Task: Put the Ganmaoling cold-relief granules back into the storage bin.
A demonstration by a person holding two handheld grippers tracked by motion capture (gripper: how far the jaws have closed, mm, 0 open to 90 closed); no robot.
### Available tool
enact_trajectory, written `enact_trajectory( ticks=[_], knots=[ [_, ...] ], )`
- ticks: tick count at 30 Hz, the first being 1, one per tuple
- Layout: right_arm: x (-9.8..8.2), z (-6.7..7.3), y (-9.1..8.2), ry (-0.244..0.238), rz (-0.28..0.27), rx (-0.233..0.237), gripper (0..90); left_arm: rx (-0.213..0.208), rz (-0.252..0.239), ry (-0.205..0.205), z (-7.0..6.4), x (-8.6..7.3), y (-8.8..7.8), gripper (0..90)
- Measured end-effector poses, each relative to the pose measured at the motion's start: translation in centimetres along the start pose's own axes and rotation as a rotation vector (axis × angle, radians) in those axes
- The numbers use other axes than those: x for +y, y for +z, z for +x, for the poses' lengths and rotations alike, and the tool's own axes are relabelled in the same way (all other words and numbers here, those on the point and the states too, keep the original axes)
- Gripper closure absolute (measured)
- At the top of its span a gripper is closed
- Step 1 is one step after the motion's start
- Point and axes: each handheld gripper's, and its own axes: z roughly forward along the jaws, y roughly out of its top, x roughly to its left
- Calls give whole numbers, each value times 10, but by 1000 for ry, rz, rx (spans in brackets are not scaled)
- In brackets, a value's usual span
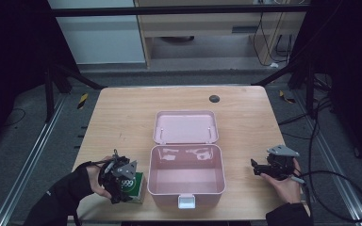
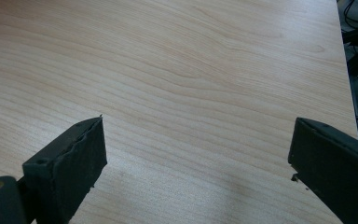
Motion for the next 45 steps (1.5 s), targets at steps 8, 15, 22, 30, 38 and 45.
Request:
enact_trajectory(
  ticks=[8,15,22,30,38,45],
  knots=[
    [0,0,0,-5,4,3,46,-10,12,6,0,0,5,92],
    [0,0,0,-8,6,7,46,-20,27,-5,1,2,3,127],
    [0,0,0,-7,3,8,46,-32,37,-12,-1,4,-3,135],
    [1,0,0,-7,2,8,46,12,6,-20,-3,9,-33,137],
    [1,0,0,-6,3,11,46,30,-16,-37,-2,15,-58,138],
    [1,1,0,-9,3,13,46,39,-33,-44,-3,22,-77,139]
  ],
)
